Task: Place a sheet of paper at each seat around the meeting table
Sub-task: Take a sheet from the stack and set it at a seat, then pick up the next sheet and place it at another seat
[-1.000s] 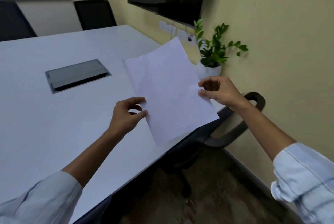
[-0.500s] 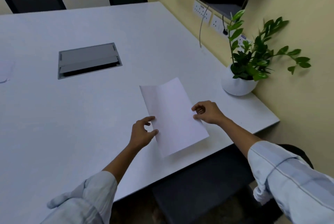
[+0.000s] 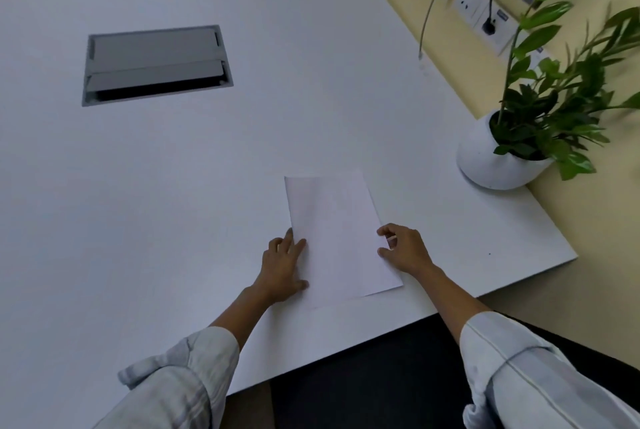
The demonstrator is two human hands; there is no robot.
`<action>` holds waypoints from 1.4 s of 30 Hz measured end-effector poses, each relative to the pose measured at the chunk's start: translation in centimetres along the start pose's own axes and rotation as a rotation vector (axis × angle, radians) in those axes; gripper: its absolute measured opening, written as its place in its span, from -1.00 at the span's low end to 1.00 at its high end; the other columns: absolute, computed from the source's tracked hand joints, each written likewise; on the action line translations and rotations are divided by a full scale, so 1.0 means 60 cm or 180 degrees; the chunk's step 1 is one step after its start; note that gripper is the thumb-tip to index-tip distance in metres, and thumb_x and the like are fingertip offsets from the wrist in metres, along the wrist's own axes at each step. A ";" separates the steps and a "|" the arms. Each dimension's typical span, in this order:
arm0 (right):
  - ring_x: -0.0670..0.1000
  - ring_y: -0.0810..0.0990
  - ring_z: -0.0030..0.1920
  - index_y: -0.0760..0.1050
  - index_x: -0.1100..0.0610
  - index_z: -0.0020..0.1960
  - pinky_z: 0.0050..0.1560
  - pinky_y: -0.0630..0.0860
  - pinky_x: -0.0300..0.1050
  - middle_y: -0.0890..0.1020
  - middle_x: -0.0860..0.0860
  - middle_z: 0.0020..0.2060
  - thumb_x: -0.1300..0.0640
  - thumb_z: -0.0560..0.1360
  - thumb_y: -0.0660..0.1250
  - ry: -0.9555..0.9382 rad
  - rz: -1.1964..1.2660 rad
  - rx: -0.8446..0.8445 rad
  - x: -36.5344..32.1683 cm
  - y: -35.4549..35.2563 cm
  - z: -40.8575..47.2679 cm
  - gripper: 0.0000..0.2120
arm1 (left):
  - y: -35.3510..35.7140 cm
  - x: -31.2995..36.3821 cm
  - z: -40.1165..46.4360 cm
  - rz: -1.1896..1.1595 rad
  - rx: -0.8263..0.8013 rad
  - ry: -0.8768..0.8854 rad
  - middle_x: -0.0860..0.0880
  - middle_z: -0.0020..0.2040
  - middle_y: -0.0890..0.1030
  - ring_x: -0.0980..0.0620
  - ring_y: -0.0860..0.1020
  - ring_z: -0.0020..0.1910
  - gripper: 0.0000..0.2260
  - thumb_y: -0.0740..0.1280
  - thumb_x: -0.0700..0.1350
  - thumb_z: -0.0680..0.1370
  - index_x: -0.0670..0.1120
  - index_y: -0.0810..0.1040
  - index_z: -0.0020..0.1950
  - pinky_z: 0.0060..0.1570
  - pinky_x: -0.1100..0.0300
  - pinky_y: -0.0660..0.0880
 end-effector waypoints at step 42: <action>0.07 -0.12 0.61 -0.10 0.15 0.61 0.56 -0.01 0.22 -0.08 0.09 0.62 -0.25 0.62 -0.02 -0.3703 -0.1999 0.0178 -0.822 0.255 -0.494 -0.28 | -0.431 -0.318 -0.878 0.1190 0.2395 -0.1420 -0.08 0.62 -0.14 0.00 -0.20 0.59 -0.23 -0.15 0.34 0.55 -0.15 -0.15 0.59 0.55 -0.11 -0.14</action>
Point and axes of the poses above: each hand's wrist, its own z-axis towards the middle knuckle, its own y-axis out of the palm, x = y × z, the point moved 4 cm from there along z, towards the middle knuckle
